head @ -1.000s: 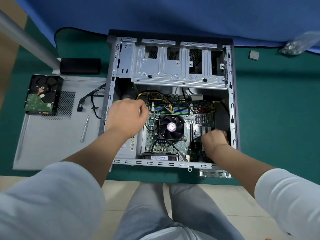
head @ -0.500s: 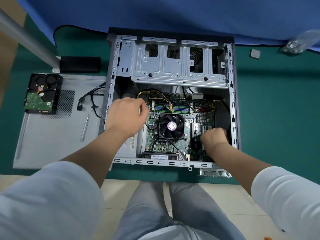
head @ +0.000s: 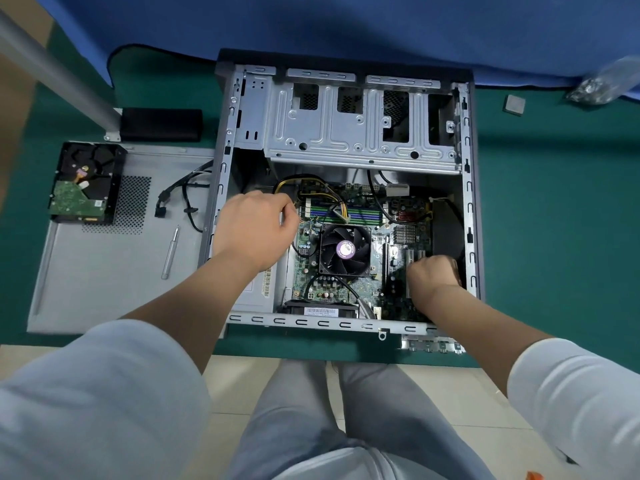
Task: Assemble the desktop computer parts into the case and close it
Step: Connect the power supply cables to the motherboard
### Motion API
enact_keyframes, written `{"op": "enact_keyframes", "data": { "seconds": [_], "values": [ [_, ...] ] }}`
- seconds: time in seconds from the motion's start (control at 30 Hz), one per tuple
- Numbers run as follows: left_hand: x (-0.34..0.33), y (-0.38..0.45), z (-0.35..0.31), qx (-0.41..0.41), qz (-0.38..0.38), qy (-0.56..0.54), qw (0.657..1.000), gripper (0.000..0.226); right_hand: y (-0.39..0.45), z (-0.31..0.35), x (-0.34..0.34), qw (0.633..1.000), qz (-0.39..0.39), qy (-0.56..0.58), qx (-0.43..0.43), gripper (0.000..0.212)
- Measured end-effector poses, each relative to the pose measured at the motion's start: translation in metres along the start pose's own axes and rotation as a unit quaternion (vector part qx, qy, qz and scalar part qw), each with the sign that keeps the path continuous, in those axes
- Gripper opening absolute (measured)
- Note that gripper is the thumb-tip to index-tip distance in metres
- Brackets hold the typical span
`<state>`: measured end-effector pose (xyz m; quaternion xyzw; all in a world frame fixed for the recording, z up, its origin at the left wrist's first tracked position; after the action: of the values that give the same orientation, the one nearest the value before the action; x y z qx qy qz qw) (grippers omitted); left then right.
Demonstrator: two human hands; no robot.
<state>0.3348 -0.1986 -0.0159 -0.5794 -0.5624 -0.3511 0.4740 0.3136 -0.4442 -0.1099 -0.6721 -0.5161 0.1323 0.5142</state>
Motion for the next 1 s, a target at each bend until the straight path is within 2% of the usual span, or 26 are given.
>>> {"op": "enact_keyframes", "data": {
  "seconds": [0.13,1.0],
  "values": [
    [-0.0007,0.0003,-0.0007,-0.005,0.004,0.003,1.000,0.028,0.0030,0.0006,-0.0031,1.000,0.003,0.000,0.000,0.019],
    [0.0021,0.0001,-0.0026,-0.014,-0.010,0.005,1.000,0.028,0.0073,0.0010,-0.0028,1.000,0.004,-0.003,0.005,0.013]
  ]
}}
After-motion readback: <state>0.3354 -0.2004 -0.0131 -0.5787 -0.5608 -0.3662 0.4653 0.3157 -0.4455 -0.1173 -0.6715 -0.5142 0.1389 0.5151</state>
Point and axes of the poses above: each hand's wrist, its own y-axis towards the middle knuckle, its own x-axis out of the back of the hand, z = x × y, the point moved 9 cm from there along y, towards the middle knuckle, and after that the axes turned 7 degrees about z, right-handed, at the moved point
